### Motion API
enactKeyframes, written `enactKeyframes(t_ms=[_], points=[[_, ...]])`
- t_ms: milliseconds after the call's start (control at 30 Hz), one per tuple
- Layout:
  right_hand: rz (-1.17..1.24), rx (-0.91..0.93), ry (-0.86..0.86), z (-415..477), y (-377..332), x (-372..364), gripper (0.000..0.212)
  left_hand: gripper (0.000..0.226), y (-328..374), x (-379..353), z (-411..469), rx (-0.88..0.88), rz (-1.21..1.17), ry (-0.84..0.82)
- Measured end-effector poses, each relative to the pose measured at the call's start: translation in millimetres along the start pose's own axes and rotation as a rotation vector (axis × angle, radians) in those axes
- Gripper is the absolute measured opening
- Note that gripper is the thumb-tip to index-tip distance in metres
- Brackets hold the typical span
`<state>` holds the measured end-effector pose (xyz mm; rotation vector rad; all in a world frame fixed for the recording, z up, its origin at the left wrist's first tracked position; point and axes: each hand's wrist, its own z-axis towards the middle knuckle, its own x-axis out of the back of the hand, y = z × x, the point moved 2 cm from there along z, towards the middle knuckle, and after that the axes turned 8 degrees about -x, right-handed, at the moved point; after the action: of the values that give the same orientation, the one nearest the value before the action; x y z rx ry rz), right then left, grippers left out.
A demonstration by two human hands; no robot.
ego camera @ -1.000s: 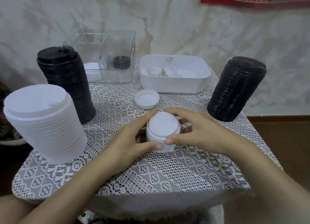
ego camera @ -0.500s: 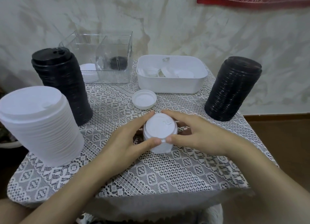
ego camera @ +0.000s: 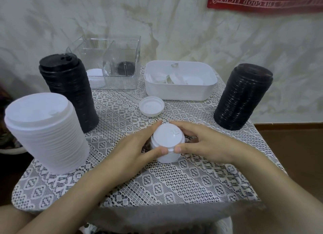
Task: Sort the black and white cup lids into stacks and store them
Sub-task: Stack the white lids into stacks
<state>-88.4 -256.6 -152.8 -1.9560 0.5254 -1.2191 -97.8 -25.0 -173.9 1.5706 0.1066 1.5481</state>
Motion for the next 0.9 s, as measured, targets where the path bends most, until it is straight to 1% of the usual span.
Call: enactKeyframes(t_ms=[100, 167, 233, 300, 400, 567, 600, 700, 833, 900], points=[[-0.034, 0.031, 0.014, -4, -2, -1, 0.073, 0.086, -2, -3, -1, -0.009, -0.037, -0.032], [-0.067, 0.046, 0.027, -5, -1, -1, 0.071, 0.099, -4, -2, 0, -0.009, -0.052, -0.031], [-0.085, 0.053, 0.034, -5, -2, 0, 0.071, 0.112, -3, -1, 2, -0.011, 0.015, -0.031], [-0.062, 0.05, 0.027, -4, -5, 2, 0.07, 0.116, -2, 0, 3, -0.019, 0.088, -0.023], [-0.032, 0.04, 0.01, -3, -6, 3, 0.062, 0.118, -3, -1, 4, -0.016, 0.133, -0.026], [-0.018, 0.04, 0.089, 9, -9, 3, 0.053, 0.114, -5, 4, 11, -0.033, 0.174, 0.006], [-0.004, 0.046, 0.117, 12, -10, 3, 0.056, 0.114, -7, 6, 15, -0.022, 0.17, 0.018], [0.061, 0.048, 0.198, 23, -9, 0, 0.077, 0.114, -14, 13, 26, 0.036, 0.152, 0.037], [0.134, 0.028, 0.181, 35, -6, -1, 0.072, 0.117, -19, 14, 28, 0.056, 0.106, 0.03], [0.155, 0.029, 0.146, 35, -5, 0, 0.064, 0.117, -19, 13, 25, 0.049, 0.029, 0.039]])
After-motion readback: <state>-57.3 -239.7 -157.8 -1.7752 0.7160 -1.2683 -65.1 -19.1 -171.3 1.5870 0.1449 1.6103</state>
